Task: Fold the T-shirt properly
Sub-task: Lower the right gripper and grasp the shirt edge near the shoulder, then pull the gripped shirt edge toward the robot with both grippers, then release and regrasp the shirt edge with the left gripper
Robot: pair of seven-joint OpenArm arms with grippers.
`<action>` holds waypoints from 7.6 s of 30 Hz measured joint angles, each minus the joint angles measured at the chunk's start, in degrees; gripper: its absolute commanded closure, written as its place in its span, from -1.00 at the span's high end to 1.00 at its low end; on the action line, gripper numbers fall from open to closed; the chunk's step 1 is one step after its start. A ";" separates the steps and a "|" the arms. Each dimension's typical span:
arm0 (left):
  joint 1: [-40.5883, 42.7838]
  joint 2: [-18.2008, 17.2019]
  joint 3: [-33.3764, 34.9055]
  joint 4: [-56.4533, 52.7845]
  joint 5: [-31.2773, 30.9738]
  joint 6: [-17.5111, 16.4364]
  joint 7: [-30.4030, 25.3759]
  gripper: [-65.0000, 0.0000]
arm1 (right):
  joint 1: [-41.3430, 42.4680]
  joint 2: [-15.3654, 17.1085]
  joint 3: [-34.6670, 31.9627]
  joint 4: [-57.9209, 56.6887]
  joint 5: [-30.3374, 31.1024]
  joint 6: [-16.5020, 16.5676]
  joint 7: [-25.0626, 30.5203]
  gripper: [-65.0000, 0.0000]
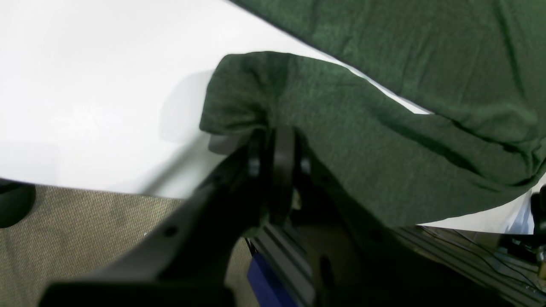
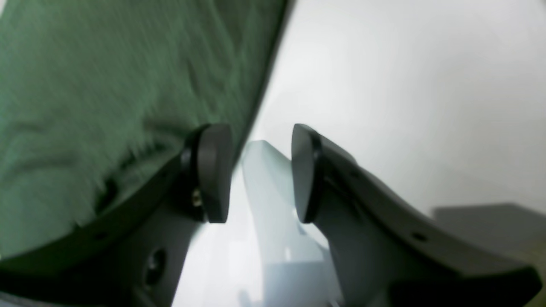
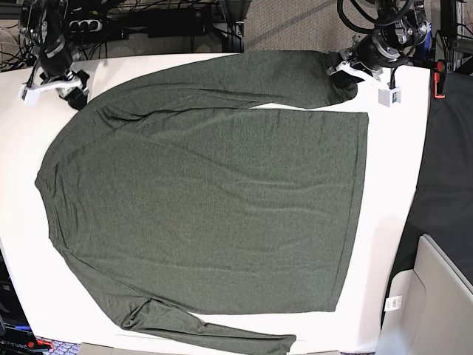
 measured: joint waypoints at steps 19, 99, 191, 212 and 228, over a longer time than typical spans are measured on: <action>0.02 0.00 0.00 0.00 -0.02 0.00 0.00 -1.00 | 4.26 -1.31 -4.59 -2.49 1.36 0.28 0.59 -0.94; 0.70 -3.78 0.37 3.65 -0.24 0.00 -2.62 -1.00 | 1.55 -8.17 8.68 -2.01 6.47 12.04 -8.41 -0.98; -9.55 5.90 -11.96 -4.79 -0.09 -7.37 10.45 0.18 | 13.44 -6.71 12.20 -5.25 2.95 18.75 -8.66 -0.98; -18.05 9.05 -12.07 -15.91 -2.69 -8.31 8.87 0.18 | 13.27 -6.67 12.24 -5.25 4.31 18.75 -8.63 -0.98; -18.86 8.22 -12.28 -18.97 -0.52 -20.59 9.40 -0.99 | 12.35 -6.23 12.24 -5.25 4.48 18.75 -8.63 -0.98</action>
